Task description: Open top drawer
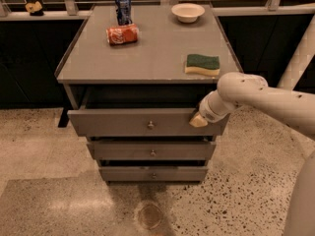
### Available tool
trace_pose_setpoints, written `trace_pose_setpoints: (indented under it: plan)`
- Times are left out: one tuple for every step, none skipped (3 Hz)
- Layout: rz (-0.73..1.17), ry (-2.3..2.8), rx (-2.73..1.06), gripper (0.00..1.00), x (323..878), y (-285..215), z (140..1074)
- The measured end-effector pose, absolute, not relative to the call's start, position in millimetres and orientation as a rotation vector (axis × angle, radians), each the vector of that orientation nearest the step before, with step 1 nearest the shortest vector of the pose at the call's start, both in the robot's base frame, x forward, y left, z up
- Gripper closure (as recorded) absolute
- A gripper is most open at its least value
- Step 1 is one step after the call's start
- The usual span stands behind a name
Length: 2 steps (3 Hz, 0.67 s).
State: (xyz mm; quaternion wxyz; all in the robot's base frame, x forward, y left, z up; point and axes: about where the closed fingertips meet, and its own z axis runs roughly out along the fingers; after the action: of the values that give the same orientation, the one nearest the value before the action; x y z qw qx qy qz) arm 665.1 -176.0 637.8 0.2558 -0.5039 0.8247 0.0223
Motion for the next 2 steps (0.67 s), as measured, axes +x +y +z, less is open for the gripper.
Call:
trace_pose_setpoints:
  plan:
    - [0.063, 2.238, -1.371, 1.0, 659.8, -176.4, 638.2]
    - [0.064, 2.238, -1.371, 1.0, 659.8, -176.4, 638.1]
